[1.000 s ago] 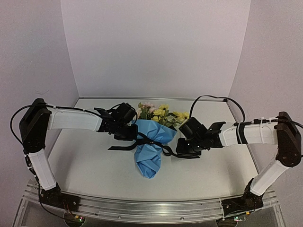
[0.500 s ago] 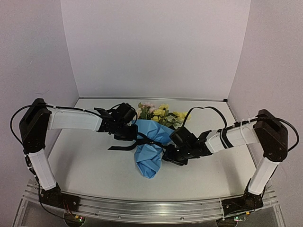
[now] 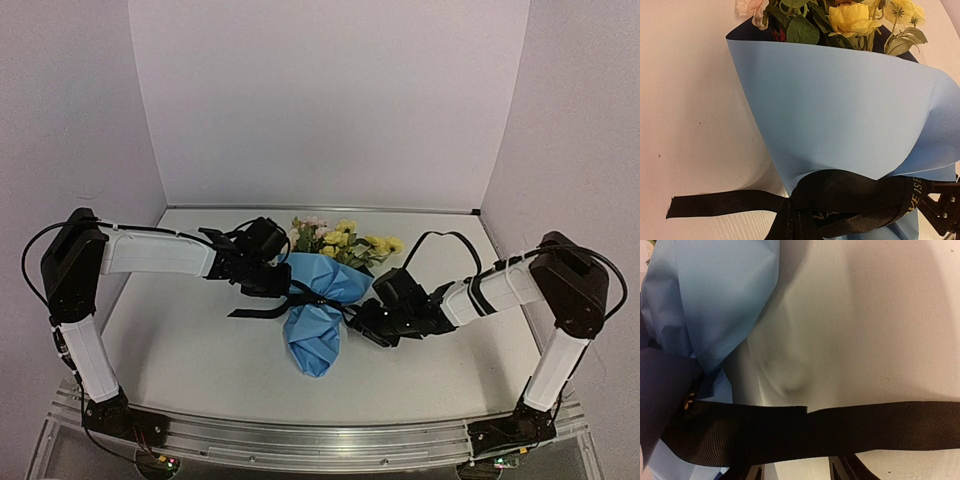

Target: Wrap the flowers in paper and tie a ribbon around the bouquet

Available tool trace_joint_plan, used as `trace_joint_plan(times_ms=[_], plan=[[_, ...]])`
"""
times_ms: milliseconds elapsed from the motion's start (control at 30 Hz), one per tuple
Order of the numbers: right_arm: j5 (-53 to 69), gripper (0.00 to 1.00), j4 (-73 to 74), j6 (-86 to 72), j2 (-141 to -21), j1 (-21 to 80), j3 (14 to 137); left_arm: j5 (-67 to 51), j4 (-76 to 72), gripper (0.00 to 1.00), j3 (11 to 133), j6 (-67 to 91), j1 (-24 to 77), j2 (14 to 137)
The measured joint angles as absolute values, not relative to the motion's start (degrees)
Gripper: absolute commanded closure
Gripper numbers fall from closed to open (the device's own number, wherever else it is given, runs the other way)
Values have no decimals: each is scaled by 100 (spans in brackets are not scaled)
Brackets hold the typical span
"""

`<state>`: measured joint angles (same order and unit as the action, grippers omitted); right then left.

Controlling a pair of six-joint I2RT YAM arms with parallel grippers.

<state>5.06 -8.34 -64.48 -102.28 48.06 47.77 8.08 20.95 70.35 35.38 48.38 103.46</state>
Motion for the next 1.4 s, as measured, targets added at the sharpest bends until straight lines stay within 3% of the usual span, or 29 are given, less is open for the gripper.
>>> trace_joint_plan(times_ms=[433, 567, 667, 1400], plan=[[209, 73, -980, -6333, -10454, 4689, 4930, 805, 2095, 100, 7035, 3538, 4838, 10348], [116, 84, -966, -6239, -10522, 4689, 5024, 805, 2095, 100, 7035, 3538, 4838, 10346], [47, 100, -949, -6208, -10523, 4689, 5030, 808, 2095, 100, 7035, 3540, 4838, 10346], [-523, 100, -153, -6150, -9393, 4689, 4517, 917, 2001, 100, 6603, 3689, 4722, 10214]])
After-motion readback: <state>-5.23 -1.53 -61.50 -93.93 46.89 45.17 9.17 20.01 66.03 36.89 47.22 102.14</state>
